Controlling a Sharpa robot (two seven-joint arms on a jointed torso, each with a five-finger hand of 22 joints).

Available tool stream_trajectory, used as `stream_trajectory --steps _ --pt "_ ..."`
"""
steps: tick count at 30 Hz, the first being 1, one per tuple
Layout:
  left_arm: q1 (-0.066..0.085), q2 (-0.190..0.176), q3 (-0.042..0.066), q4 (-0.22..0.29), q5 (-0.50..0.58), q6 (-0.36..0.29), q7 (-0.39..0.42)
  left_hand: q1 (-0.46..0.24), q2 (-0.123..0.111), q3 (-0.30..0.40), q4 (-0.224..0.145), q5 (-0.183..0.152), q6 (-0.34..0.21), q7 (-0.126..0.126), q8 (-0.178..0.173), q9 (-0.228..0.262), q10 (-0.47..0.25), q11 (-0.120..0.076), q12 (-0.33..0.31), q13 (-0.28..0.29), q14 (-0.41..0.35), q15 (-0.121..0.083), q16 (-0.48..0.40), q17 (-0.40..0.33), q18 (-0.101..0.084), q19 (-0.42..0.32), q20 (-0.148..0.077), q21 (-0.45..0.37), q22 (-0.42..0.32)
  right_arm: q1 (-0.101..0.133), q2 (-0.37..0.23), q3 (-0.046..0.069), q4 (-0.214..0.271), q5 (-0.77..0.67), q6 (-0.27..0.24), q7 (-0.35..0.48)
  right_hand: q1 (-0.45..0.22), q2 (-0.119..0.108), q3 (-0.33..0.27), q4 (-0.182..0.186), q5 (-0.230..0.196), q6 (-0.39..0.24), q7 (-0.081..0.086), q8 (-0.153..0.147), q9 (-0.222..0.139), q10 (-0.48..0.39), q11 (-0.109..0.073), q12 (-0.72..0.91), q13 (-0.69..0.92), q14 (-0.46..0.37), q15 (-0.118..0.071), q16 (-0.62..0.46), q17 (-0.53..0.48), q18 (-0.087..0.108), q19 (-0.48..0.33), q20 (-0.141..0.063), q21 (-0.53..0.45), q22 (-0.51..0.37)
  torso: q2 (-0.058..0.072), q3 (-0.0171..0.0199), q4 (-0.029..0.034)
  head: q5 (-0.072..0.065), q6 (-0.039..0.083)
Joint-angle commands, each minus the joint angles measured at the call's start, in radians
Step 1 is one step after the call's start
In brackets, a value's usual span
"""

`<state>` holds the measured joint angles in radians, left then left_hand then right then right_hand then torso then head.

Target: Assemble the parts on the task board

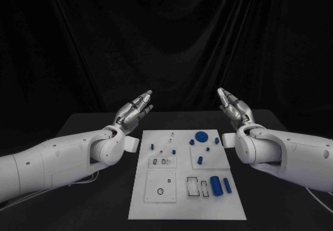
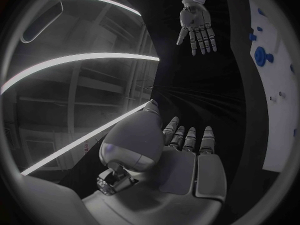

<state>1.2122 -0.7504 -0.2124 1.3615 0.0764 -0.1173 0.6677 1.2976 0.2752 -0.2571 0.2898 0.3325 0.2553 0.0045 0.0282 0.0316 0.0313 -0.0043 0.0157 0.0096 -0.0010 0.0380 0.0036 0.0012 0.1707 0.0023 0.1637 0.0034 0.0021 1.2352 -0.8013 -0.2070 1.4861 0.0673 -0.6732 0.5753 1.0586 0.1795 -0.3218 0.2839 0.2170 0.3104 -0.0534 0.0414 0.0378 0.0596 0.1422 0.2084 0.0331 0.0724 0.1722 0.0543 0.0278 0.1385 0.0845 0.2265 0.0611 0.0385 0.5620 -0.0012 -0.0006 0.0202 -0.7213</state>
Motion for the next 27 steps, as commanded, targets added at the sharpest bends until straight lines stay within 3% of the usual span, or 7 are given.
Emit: stream_trajectory --steps 1,5,11,14,16,21,27 --pt "0.003 -0.008 0.001 0.002 -0.106 0.112 0.111 0.023 -0.003 0.006 0.0 0.019 0.009 0.002 0.007 0.002 0.016 0.01 0.012 0.007 0.001 0.005 -0.004 -0.001 0.011 0.005 0.014 0.004 0.005 0.017 0.003 0.001 -0.019 -0.274 0.096 -0.037 0.063 -0.016 0.018 -0.006 0.048 0.038 0.019 0.006 0.003 0.033 0.02 0.043 0.004 0.089 0.025 0.056 0.023 -0.009 0.111 0.031 0.067 0.036 0.001 0.0002 -0.0006 0.001 -0.022" --pt "0.003 -0.026 0.001 0.004 -0.128 0.11 0.111 0.051 -0.005 0.011 -0.003 0.048 0.015 0.003 0.007 0.002 0.016 0.013 0.023 0.008 0.003 0.013 -0.001 0.0 0.011 0.017 0.033 0.014 0.012 0.05 0.006 0.001 -0.053 -0.489 0.124 -0.083 0.205 -0.056 0.045 0.001 0.105 0.099 0.038 0.009 0.005 0.116 0.042 0.102 0.009 0.336 0.051 0.162 0.058 0.008 0.436 0.064 0.229 0.104 0.002 0.0003 -0.0021 0.005 -0.038" --pt "0.004 -0.053 0.001 0.011 -0.139 0.1 0.112 0.076 -0.011 0.016 -0.004 0.075 0.027 0.005 0.009 0.003 0.018 0.014 0.032 0.009 0.005 0.015 0.001 0.002 0.01 0.021 0.041 0.017 0.013 0.116 0.025 0.001 -0.112 -0.902 0.188 -0.223 0.3 -0.079 0.054 -0.006 0.105 0.217 0.056 0.016 0.012 0.359 0.052 0.173 0.024 0.675 0.025 0.22 0.089 0.034 0.681 0.061 0.258 0.095 0.014 -0.0007 0.0008 0.002 -0.049" --pt "0.005 -0.069 0.001 0.022 -0.142 0.095 0.111 0.087 -0.012 0.018 -0.005 0.089 0.03 0.007 0.009 0.003 0.018 0.015 0.035 0.009 0.005 0.016 0.002 0.002 0.01 0.022 0.044 0.018 0.014 0.148 0.044 0.001 -0.142 -1.245 0.265 -0.34 0.352 -0.082 0.06 -0.032 0.104 0.306 0.055 0.022 0.019 0.524 0.04 0.169 0.031 0.88 -0.032 0.246 0.12 0.045 0.857 0.02 0.28 0.095 0.025 -0.0017 0.0045 -0.001 -0.045" --pt "0.005 -0.078 0.001 0.031 -0.142 0.093 0.111 0.091 -0.012 0.02 -0.005 0.094 0.033 0.008 0.009 0.004 0.018 0.015 0.036 0.009 0.005 0.017 0.002 0.002 0.01 0.023 0.045 0.019 0.014 0.162 0.061 0.001 -0.162 -1.463 0.313 -0.395 0.39 -0.09 0.109 -0.044 -0.007 0.343 0.027 0.024 0.022 0.624 0.018 0.154 0.034 0.988 -0.069 0.264 0.14 0.044 0.946 -0.016 0.295 0.098 0.034 -0.0022 0.0081 -0.008 -0.041" --pt "0.006 -0.092 0.001 0.048 -0.143 0.09 0.111 0.096 -0.013 0.021 -0.004 0.104 0.036 0.01 0.01 0.004 0.018 0.017 0.039 0.009 0.006 0.019 0.004 0.003 0.01 0.024 0.048 0.02 0.015 0.176 0.105 0.001 -0.211 -1.786 0.372 -0.45 0.356 -0.229 0.389 0.001 -0.116 0.514 -0.021 0.038 0.03 0.77 -0.071 0.065 0.035 1.256 -0.174 0.396 0.259 0.043 1.178 -0.124 0.404 0.16 0.046 -0.0029 0.0123 -0.015 -0.03" --pt "0.007 -0.107 0.001 0.061 -0.143 0.097 0.113 0.105 -0.014 0.024 -0.005 0.117 0.041 0.014 0.01 0.004 0.018 0.016 0.042 0.009 0.009 0.029 0.007 0.004 0.01 0.028 0.054 0.022 0.016 0.173 0.163 0.001 -0.277 -1.919 0.443 -0.484 0.32 -0.27 0.476 -0.009 -0.126 0.566 -0.027 0.028 0.037 0.849 -0.103 -0.036 0.041 1.323 -0.211 0.635 0.446 0.037 1.231 -0.163 0.597 0.336 0.055 -0.0037 0.0162 -0.021 -0.022"
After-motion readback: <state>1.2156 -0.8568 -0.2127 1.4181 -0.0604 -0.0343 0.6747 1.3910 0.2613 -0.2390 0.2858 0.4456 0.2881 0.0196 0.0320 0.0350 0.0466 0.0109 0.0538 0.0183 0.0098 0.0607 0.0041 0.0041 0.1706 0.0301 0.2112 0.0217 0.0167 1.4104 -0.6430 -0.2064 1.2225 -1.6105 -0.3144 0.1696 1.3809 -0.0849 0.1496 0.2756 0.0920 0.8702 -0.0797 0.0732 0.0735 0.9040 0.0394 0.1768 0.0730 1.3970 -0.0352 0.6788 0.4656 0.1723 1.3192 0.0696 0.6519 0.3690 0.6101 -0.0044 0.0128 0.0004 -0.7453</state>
